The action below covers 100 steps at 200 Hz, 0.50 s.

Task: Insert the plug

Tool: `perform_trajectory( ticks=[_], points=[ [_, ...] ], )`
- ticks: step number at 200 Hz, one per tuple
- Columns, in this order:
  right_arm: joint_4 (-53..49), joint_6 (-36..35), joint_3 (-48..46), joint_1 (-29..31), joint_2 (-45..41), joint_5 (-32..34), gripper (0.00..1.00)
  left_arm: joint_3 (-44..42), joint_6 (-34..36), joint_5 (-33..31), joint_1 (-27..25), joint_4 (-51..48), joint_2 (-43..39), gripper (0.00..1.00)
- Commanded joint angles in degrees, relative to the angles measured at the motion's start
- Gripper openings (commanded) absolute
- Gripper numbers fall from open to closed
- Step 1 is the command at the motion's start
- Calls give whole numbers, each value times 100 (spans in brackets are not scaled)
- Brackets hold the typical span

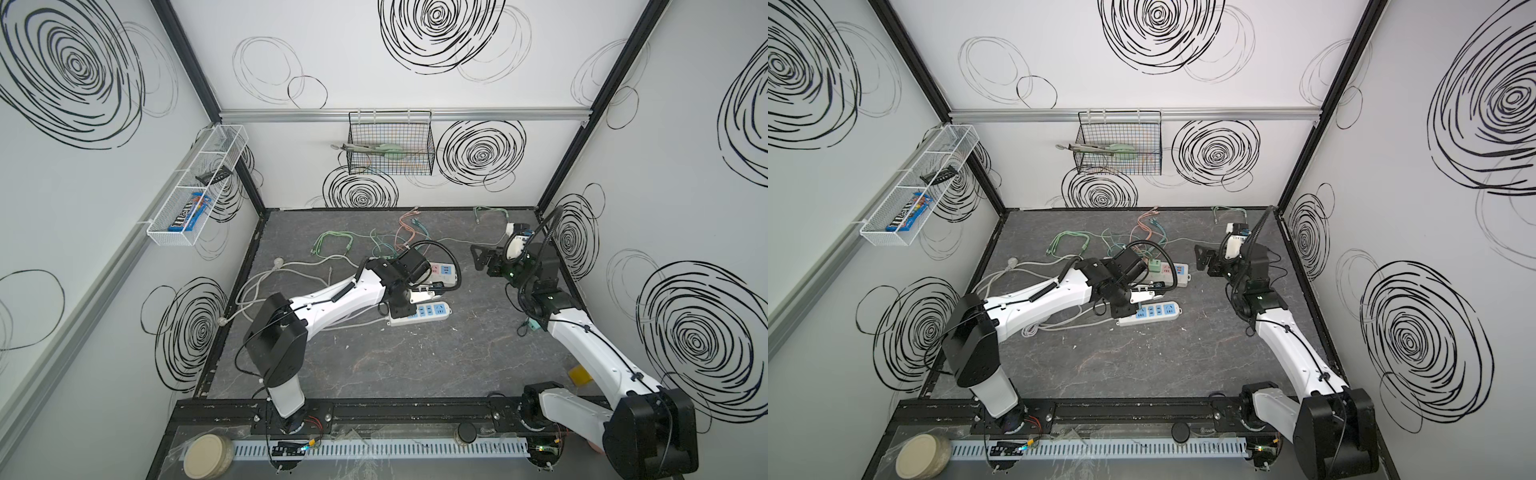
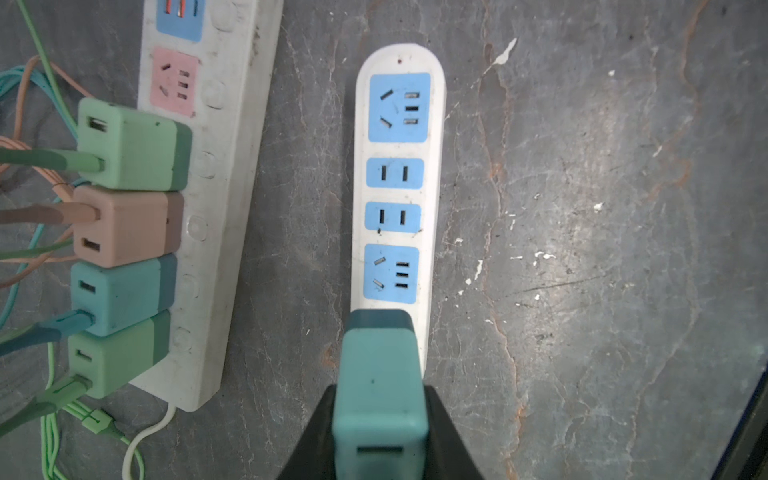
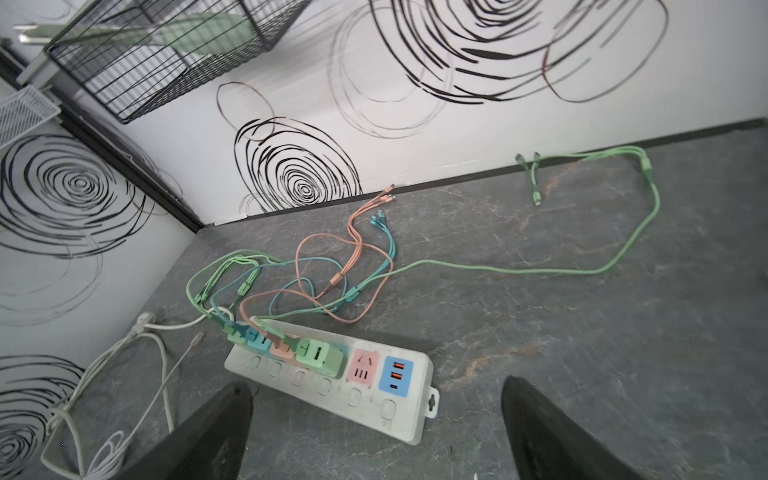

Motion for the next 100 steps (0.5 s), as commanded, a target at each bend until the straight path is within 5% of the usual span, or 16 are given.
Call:
perform_trajectory(
  ticks=[1,100],
  points=[
    [77,484,-207,-266,-117,-617,98,312,420,-197,-145,-493,275,0],
    [88,454,-228,-340,-116,-711,97,926,764,-424,-343,-787,867,0]
  ],
)
